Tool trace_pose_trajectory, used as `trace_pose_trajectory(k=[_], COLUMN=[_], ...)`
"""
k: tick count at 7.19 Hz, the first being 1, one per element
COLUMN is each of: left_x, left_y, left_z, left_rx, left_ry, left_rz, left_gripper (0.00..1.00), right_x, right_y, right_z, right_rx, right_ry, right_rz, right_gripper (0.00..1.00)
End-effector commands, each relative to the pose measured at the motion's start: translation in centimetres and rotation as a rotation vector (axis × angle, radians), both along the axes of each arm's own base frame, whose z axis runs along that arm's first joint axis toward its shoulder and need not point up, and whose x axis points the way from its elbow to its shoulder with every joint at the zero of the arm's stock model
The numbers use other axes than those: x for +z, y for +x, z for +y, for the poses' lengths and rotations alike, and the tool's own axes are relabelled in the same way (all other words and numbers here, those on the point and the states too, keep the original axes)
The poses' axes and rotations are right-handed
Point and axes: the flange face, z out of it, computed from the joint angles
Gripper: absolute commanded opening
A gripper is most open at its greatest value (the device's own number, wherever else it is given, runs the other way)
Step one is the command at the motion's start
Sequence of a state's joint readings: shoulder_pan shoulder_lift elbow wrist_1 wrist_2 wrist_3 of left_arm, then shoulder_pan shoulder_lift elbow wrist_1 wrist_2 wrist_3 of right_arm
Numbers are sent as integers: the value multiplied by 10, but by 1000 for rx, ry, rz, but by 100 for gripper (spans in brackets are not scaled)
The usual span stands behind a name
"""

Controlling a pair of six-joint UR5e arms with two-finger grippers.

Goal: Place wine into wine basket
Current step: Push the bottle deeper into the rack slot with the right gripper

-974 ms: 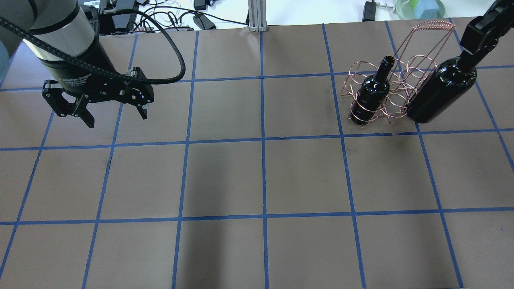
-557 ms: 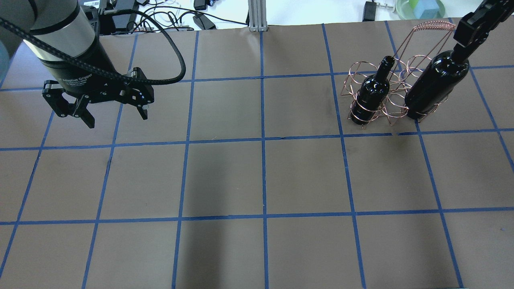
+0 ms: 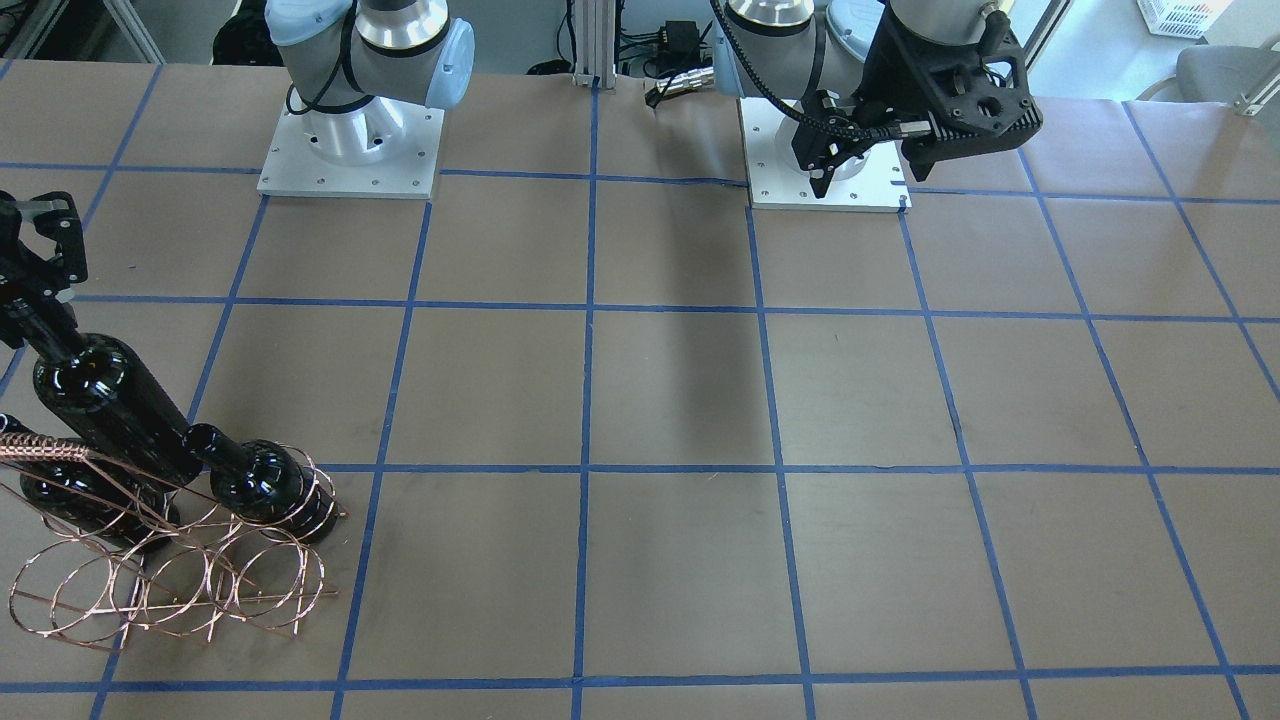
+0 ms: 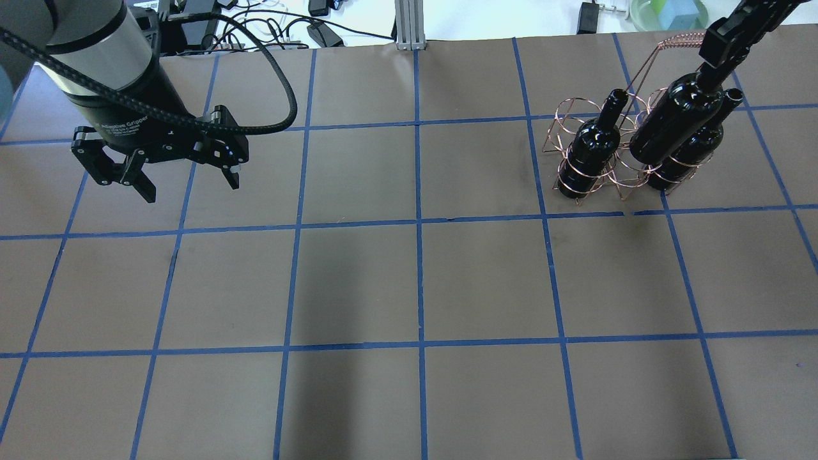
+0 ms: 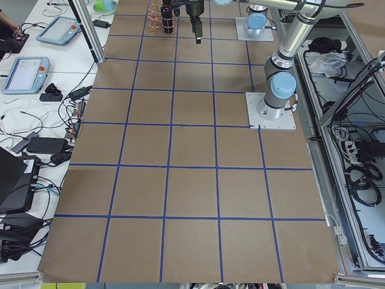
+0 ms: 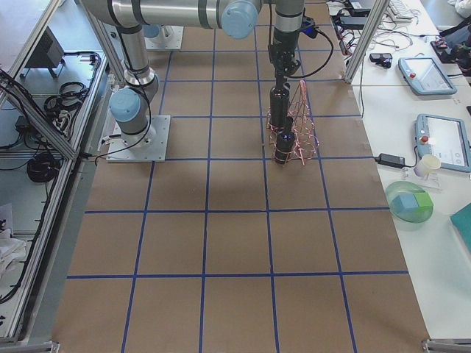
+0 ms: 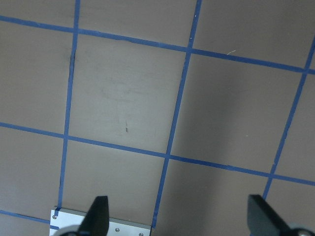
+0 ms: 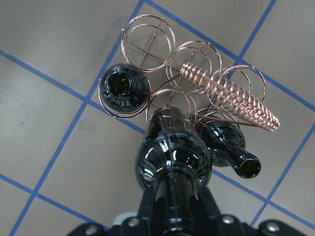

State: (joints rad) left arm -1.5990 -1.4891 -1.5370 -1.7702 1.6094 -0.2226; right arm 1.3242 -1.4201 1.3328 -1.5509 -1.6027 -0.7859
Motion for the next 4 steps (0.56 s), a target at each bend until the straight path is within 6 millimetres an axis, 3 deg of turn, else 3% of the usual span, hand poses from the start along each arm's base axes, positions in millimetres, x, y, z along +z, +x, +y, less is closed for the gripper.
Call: trace_pose_trajectory(k=[1, 4], left_x=[2, 3], left_y=[1, 2], left_z=[1, 0], left_rx=[-12, -15], left_ry=[-3, -4], left_rz=[20, 19], left_gripper=[100, 100], right_x=[-12, -24], right_y=[-2, -5], right_z=[-12, -21], right_rx=[8, 8], right_ry=[-2, 0], right_rz=[0, 1], right_gripper=[0, 0])
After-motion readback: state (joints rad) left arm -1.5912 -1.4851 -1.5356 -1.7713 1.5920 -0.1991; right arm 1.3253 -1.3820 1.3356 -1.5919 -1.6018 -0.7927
